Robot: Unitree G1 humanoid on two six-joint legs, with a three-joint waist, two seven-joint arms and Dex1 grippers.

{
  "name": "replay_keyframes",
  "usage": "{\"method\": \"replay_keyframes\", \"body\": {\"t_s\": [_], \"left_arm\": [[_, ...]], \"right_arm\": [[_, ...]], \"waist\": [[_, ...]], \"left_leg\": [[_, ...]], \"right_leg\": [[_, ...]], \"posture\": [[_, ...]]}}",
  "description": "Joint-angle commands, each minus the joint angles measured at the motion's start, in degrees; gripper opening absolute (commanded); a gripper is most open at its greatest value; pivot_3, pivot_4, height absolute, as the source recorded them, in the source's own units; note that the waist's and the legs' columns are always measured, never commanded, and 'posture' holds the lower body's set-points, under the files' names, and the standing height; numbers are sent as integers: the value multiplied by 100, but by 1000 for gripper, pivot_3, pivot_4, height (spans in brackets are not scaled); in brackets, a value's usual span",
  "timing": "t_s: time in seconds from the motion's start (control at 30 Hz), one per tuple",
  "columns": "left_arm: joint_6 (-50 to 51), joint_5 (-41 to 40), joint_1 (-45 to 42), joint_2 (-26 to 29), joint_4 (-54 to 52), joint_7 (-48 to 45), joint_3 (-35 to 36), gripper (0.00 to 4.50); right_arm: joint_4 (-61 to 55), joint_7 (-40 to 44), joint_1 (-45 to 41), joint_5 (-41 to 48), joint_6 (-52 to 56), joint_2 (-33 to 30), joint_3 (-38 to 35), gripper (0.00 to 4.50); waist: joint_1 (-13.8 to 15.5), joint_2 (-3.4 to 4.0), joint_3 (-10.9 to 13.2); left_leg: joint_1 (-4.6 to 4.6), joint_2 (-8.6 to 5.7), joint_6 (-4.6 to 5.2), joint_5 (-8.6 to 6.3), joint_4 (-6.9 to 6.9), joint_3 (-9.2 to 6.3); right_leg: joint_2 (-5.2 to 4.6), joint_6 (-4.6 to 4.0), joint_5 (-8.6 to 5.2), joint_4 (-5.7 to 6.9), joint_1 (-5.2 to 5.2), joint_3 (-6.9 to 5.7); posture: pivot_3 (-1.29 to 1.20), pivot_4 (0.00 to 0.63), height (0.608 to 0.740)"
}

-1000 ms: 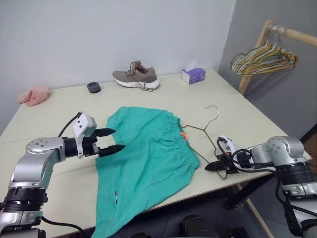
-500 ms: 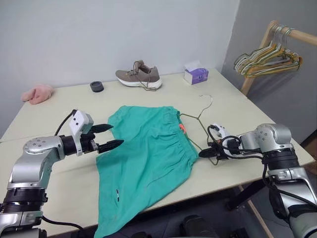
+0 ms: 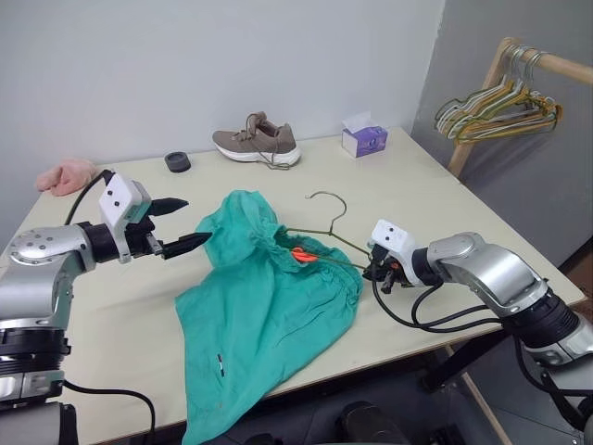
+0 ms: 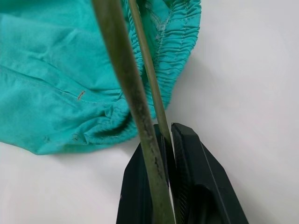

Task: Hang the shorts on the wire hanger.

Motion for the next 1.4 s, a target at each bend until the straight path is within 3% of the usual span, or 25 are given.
{"method": "replay_keyframes", "body": {"t_s": [0.03, 0.37, 0.67, 0.83, 1.17, 1.2, 1.4], "left_arm": [[-595, 310, -137, 149, -302, -478, -417, 4476], [-1327, 761, -280, -120, -780, -757, -1177, 4476], [-2018, 1305, -108, -168, -209, -750, -1540, 4476], [-1920, 1184, -204, -459, -120, -587, -1503, 3415], [-1043, 543, -14, -696, -836, -713, -1370, 209], [-990, 521, 0, -686, -881, -717, -1359, 38], [-760, 420, 70, -601, -996, -763, -1267, 38]], "right_arm": [[-344, 238, 12, -379, -473, -78, 107, 0], [-463, 574, 93, -938, -858, -30, 160, 0], [-759, 773, 111, -1060, -931, 8, 28, 0], [-892, 845, 116, -1083, -940, 2, 13, 0], [-982, 996, 154, -1253, -1068, 6, 43, 0], [-983, 1026, 156, -1259, -1096, 4, 46, 0], [-899, 1441, 135, -1366, -1733, -87, 115, 0]], "waist": [[4, 0, 0], [4, -1, 0], [-18, 0, 0], [-15, -1, 0], [-27, -2, -1], [-27, -1, -1], [-18, -2, -1]], "left_leg": [[0, 0, 0, 0, 0, 0], [-1, 0, 0, 0, 1, -1], [0, 1, 0, 0, 3, -3], [0, 0, 0, 0, 7, -3], [0, 0, 0, 0, 7, -5], [1, 0, 0, 0, 7, -5], [2, 0, 1, 0, 10, -5]], "right_leg": [[0, 0, 0, 0, 0, 1], [0, 0, 0, 0, 1, -1], [0, -1, 0, 3, 2, -3], [-1, 0, 0, 2, 3, -3], [-1, 0, 0, 4, 3, -4], [-1, 0, 0, 5, 4, -4], [0, 0, 0, 5, 6, -6]], "posture": [[-258, 0, 740], [-274, 0, 740], [-285, 0, 740], [-287, 0, 740], [-287, 0, 740], [-286, 0, 740], [-284, 0, 740]]}}
